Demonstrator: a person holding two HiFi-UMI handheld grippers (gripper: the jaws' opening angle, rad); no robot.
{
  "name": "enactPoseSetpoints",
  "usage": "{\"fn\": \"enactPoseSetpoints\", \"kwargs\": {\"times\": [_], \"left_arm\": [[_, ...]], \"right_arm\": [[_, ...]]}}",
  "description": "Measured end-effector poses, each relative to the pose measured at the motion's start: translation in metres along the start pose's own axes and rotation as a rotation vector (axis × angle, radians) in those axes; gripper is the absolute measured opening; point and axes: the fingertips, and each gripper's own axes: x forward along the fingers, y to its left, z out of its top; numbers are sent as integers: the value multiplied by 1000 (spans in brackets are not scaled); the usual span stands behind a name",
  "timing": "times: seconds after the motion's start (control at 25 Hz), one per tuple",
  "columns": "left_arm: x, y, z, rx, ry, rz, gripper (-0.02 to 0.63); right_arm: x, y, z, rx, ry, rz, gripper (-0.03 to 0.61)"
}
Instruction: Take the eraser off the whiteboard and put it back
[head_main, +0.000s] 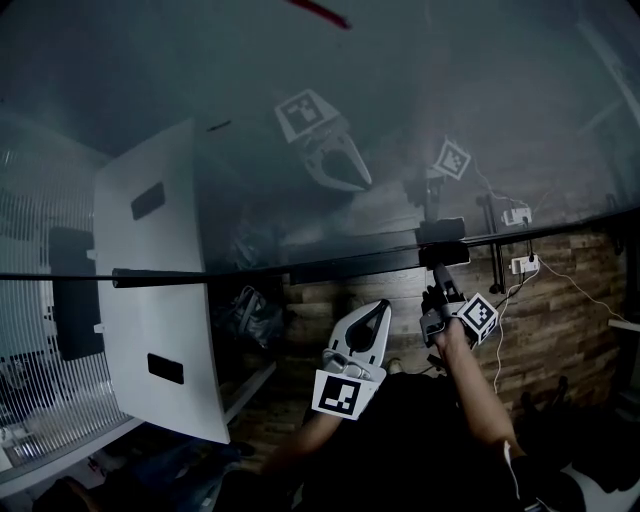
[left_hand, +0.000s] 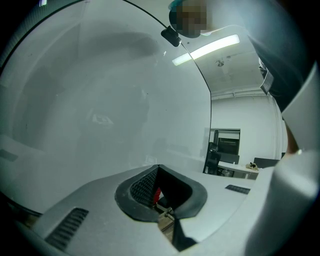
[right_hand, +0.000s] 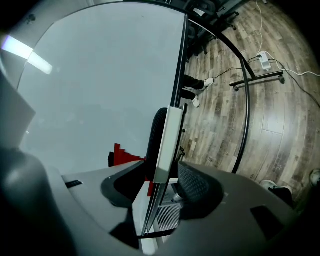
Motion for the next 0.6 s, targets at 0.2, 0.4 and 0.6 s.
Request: {"fn": "enactPoseSetpoints", "kwargs": {"times": [0.2,0.4,0.6], "left_arm": [[-1,2,-1,-4,3,9,8],[-3,4,-2,-4,-2,18,8],[0,6,-1,-9,1,20,8]], "right_arm": [[3,-4,1,15,3,-7,195],[4,-5,1,29,8,-8,193],[5,-5,3,27,11,-20,166]]}}
